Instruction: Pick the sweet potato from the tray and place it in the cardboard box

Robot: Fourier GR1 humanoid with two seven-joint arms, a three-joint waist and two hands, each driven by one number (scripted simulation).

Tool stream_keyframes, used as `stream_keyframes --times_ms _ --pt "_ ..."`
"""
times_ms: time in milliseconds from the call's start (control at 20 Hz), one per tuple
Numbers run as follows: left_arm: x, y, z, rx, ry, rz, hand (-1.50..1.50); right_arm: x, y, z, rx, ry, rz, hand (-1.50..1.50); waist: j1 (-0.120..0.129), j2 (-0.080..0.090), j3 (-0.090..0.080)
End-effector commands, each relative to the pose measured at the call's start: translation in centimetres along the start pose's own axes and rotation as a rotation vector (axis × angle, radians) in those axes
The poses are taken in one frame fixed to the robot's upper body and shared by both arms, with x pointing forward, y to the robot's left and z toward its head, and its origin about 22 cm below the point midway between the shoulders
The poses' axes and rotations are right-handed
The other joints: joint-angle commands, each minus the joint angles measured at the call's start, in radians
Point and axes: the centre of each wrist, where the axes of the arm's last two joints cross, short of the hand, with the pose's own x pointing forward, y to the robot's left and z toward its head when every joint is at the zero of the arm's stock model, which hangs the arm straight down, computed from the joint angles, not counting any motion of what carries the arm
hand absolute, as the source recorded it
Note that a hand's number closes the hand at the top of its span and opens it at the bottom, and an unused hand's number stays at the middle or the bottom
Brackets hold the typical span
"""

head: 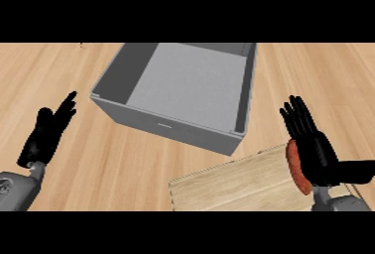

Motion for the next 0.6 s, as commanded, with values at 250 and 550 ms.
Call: stream_keyframes --times_ms 250,550 --pt "-1.9 5.1 0.8 0.271 -0.084 -0.132 0.00 7.2 -4.4 -0.9 0.550 -0.259 0.278 -1.50 0.008 0.002 -0.019" --pt "-3.3 3.1 0.9 0.254 -0.058 -0.086 0.00 5.9 -11.4 1.4 0.629 -0.405 0.656 -1.50 -0.011 0.019 -0.014"
